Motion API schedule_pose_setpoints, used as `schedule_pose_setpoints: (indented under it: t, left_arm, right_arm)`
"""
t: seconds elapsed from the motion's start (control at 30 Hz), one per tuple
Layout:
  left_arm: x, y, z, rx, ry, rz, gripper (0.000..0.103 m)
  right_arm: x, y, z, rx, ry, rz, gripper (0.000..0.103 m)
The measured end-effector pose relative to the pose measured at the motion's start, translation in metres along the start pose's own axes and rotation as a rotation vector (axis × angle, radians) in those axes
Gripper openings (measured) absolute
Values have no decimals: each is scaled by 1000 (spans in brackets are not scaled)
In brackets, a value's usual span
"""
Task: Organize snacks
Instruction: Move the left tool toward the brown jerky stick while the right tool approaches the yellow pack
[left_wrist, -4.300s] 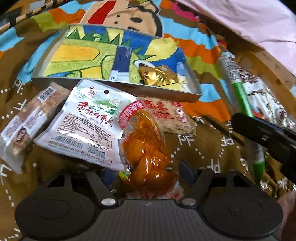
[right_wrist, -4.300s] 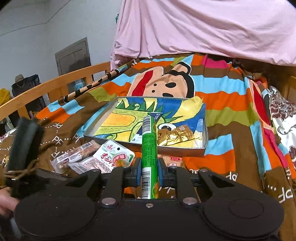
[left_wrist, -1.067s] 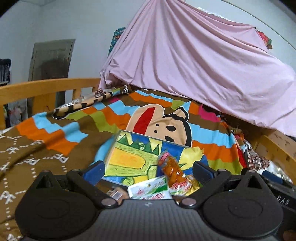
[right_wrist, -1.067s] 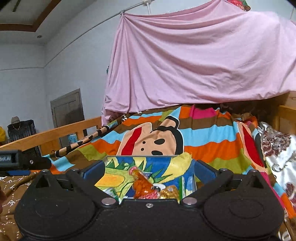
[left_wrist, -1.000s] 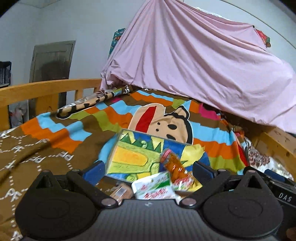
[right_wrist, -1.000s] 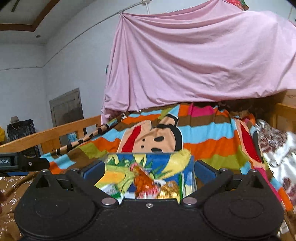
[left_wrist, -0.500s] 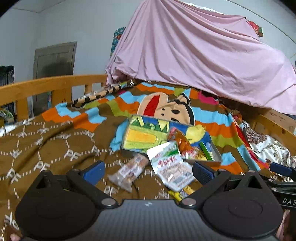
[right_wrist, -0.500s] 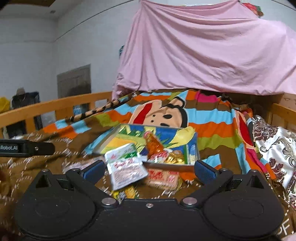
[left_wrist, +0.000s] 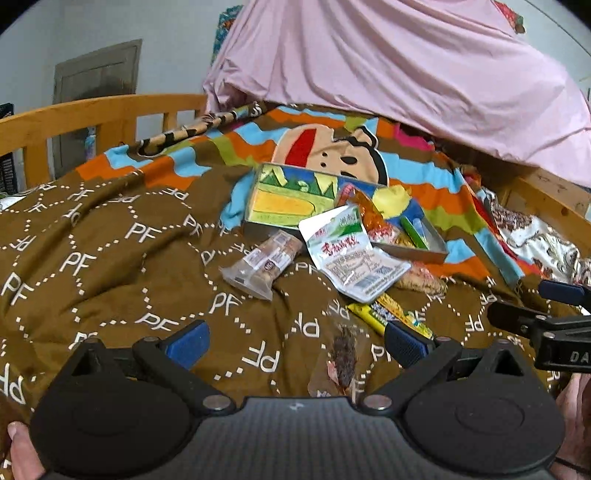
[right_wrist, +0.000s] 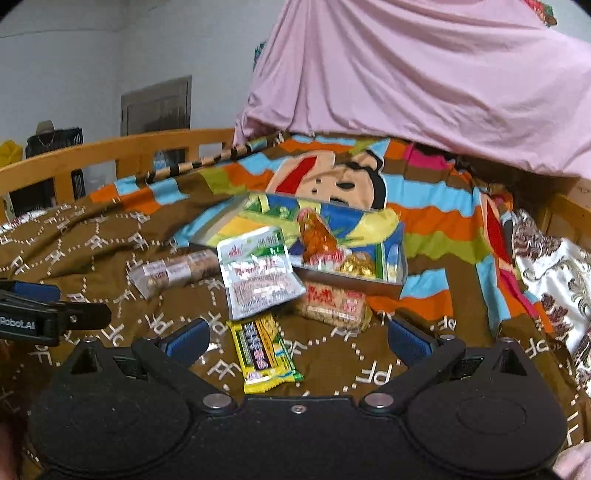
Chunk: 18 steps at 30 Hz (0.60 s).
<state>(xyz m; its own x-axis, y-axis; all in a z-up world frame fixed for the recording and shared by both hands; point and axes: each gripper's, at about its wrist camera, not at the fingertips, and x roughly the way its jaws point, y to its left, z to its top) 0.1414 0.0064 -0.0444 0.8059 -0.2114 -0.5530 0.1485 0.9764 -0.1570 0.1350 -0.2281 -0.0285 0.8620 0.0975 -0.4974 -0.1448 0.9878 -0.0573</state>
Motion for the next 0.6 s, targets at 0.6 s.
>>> schedule_pose_setpoints:
  t: [0.6]
  left_arm:
    - [12, -18, -3, 135, 46, -26, 103]
  right_arm:
    - [36, 1, -7, 1, 210, -10, 102]
